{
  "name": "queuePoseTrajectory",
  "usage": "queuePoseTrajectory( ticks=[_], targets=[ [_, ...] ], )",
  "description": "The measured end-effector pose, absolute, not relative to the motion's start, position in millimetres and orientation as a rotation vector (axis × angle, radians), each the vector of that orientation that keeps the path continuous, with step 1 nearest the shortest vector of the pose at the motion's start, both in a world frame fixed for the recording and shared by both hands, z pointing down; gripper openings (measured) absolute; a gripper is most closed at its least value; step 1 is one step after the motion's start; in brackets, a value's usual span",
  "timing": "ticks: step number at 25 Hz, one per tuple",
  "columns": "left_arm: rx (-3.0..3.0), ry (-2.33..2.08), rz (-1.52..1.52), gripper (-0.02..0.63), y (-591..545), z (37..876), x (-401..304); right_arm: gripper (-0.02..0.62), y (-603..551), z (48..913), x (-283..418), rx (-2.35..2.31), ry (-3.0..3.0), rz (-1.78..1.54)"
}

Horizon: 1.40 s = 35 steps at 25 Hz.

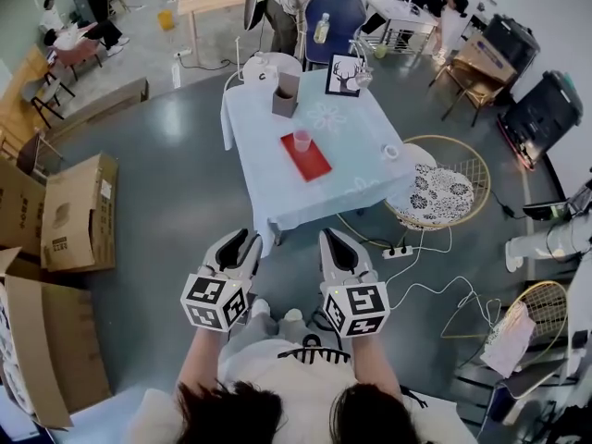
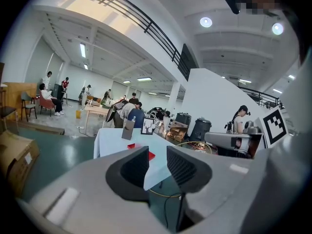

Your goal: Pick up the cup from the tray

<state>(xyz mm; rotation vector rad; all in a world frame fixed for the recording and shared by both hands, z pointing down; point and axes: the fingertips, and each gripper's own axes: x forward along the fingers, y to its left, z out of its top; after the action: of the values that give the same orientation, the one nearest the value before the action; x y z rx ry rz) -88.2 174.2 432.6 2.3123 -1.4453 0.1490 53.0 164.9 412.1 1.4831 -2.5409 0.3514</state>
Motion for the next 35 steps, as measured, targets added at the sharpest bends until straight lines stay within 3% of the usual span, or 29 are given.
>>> queuePoseTrajectory(
  ticks=[2,5,11,14,35],
  targets=[
    [2.303,-1.456,0.151,0.224,174,433,-86,0.046,163,414,55,1.470,-2.549,0.355],
    [2.289,-1.474,0.151,0.224,174,434,-83,0.132,166,414,54,1.397,-2.580,0.335],
    [2.273,-1.479,0.168,0.224,175,443,-76,0.179,164,418,64,1.390,-2.608,0.342],
    [2.267,-1.481,0.172,0.224,168,447,-75,0.243,158,420,67,1.385,-2.624,0.339],
    [2.259,-1.428,0.179,0.224,41,458,-90,0.325,38,441,61,1.478,-2.567,0.417]
  ],
)
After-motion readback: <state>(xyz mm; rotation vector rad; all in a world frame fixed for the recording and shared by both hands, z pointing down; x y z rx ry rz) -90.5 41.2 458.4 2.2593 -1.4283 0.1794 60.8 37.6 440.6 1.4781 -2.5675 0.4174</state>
